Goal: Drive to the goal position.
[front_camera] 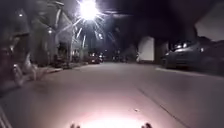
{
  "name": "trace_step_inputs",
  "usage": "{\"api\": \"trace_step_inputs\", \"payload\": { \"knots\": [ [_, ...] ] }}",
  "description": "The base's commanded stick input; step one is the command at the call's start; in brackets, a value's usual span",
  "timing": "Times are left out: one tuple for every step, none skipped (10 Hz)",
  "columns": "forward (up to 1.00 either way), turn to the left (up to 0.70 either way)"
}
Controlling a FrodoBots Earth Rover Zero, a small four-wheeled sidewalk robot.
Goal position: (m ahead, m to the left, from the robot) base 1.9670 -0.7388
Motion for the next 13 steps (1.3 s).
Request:
{"api": "trace_step_inputs", "payload": {
  "knots": [
    [0.7, 0.0],
    [0.7, 0.0],
    [0.7, 0.0],
    [0.7, 0.0],
    [0.7, 0.0],
    [0.7, 0.0],
    [0.7, 0.0],
    [0.7, 0.0],
    [0.7, 0.0],
    [0.7, 0.0],
    [0.7, 0.0],
    [0.7, 0.0],
    [0.7, 0.0]
  ]
}}
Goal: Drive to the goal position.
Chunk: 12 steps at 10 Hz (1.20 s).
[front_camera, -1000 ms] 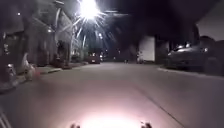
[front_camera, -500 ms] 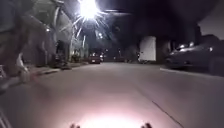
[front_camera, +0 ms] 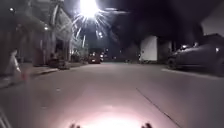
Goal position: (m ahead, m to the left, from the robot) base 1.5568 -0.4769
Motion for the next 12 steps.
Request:
{"api": "trace_step_inputs", "payload": {
  "knots": [
    [0.7, 0.0],
    [0.7, 0.0],
    [0.7, 0.0],
    [0.7, 0.0],
    [0.7, 0.0],
    [0.7, 0.0],
    [0.7, 0.0],
    [0.7, 0.0],
    [0.7, 0.0],
    [0.7, 0.0],
    [0.7, 0.0],
    [0.7, 0.0]
  ]
}}
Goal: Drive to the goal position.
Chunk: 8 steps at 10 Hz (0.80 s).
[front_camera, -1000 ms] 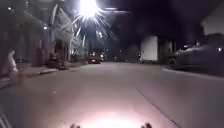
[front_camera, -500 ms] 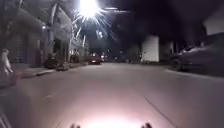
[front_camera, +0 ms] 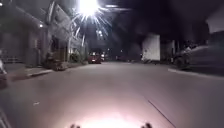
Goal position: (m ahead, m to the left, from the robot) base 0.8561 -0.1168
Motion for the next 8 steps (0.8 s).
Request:
{"api": "trace_step_inputs", "payload": {
  "knots": [
    [0.7, 0.0],
    [0.7, 0.0],
    [0.7, 0.0],
    [0.7, 0.0],
    [0.7, 0.0],
    [0.7, 0.0],
    [0.7, 0.0],
    [0.7, 0.0]
  ]
}}
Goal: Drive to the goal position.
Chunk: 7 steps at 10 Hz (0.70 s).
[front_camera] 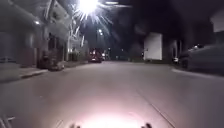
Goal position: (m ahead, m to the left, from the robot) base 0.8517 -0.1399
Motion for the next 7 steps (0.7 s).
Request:
{"api": "trace_step_inputs", "payload": {
  "knots": [
    [0.7, 0.0],
    [0.7, 0.0],
    [0.7, 0.0],
    [0.7, 0.0],
    [0.7, 0.0],
    [0.7, 0.0],
    [0.7, 0.0]
  ]
}}
